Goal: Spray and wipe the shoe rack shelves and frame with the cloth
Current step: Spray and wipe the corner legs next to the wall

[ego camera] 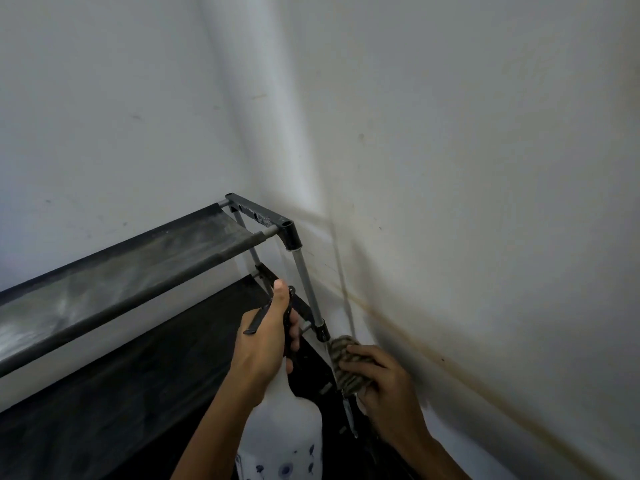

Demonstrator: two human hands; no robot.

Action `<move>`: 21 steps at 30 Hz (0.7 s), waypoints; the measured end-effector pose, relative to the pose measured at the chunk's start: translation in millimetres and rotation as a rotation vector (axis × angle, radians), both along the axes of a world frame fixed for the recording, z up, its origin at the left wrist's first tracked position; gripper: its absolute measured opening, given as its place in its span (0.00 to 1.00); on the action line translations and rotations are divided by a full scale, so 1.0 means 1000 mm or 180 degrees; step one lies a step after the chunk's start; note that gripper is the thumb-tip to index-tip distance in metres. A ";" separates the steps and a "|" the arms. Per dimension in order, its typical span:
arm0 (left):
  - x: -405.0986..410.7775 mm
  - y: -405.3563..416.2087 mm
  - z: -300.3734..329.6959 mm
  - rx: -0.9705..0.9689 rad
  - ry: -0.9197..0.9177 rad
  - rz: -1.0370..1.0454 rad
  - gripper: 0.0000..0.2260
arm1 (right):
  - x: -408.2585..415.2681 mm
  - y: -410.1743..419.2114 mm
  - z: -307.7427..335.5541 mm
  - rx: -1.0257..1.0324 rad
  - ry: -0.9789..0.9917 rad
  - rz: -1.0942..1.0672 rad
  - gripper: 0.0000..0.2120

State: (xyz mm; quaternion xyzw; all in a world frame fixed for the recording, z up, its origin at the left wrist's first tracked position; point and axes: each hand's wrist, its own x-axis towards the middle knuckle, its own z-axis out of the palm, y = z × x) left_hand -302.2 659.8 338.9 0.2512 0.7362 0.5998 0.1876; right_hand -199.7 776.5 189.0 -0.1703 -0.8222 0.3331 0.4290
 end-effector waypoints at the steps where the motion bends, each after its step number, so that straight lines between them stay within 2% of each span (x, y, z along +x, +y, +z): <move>1: -0.001 -0.001 -0.002 -0.0058 0.0020 0.0031 0.29 | 0.002 -0.001 0.002 -0.0074 0.0089 -0.0009 0.22; 8: -0.012 -0.009 -0.025 -0.0478 -0.0169 -0.0126 0.32 | 0.009 0.003 -0.009 -0.0530 0.0256 -0.0292 0.26; 18: -0.013 -0.005 -0.064 -0.0703 -0.0499 -0.0079 0.28 | 0.007 -0.010 -0.023 -0.0712 0.0358 -0.0217 0.24; 21: -0.015 -0.009 -0.076 -0.0847 -0.0640 -0.0113 0.28 | 0.004 -0.011 -0.030 -0.0719 0.0331 -0.0193 0.26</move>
